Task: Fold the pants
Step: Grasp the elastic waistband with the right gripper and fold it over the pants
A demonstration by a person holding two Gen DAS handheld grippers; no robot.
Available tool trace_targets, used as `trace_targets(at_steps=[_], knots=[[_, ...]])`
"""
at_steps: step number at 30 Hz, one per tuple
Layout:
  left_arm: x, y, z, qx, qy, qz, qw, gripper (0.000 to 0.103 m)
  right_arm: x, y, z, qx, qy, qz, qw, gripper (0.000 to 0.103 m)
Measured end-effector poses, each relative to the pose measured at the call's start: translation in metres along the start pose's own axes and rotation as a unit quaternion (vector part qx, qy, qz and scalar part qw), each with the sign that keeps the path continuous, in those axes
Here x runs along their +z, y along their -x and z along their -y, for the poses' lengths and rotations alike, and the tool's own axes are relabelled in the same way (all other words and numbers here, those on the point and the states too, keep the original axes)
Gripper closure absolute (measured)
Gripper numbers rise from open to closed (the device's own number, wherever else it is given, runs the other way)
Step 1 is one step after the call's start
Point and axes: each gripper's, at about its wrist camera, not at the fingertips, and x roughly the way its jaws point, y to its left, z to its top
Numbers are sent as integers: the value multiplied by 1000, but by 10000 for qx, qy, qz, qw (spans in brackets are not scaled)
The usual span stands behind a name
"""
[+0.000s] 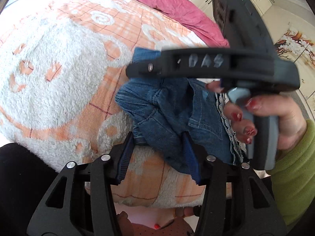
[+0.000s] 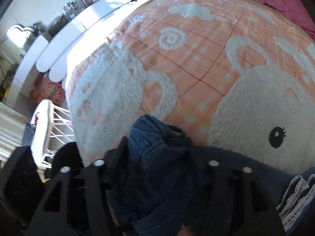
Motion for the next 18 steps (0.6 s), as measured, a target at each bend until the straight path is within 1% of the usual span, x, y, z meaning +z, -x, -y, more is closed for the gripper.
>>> trace_targets(at_steps=[3, 5, 6, 9, 11, 13, 16, 17, 18], knots=[[0, 5, 3, -153, -61, 114, 9998, 69, -7, 26, 7, 185, -88, 422, 9989, 68], [4, 10, 13, -302, -162, 231, 9991, 69, -11, 52, 13, 332, -122, 728, 9967, 69], [5, 15, 23, -363, -314, 305, 9984, 69, -16, 70, 19, 405, -161, 946, 9946, 69], [9, 22, 55, -414, -764, 478, 9951, 69, -32, 116, 39, 516, -256, 1414, 9883, 69], [11, 21, 76, -516, -948, 480, 9930, 69, -45, 144, 55, 516, -335, 1667, 9841, 69], [11, 15, 101, -609, -1178, 437, 9902, 69, -59, 163, 70, 465, -427, 1825, 9812, 69], [9, -2, 134, -711, -1502, 290, 9857, 69, -88, 183, 96, 230, -615, 1996, 9777, 64], [5, -10, 146, -758, -1623, 189, 9836, 69, -97, 188, 105, 159, -709, 2042, 9762, 58], [3, -16, 153, -822, -1694, 103, 9821, 69, -109, 194, 116, 75, -840, 2094, 9742, 54]])
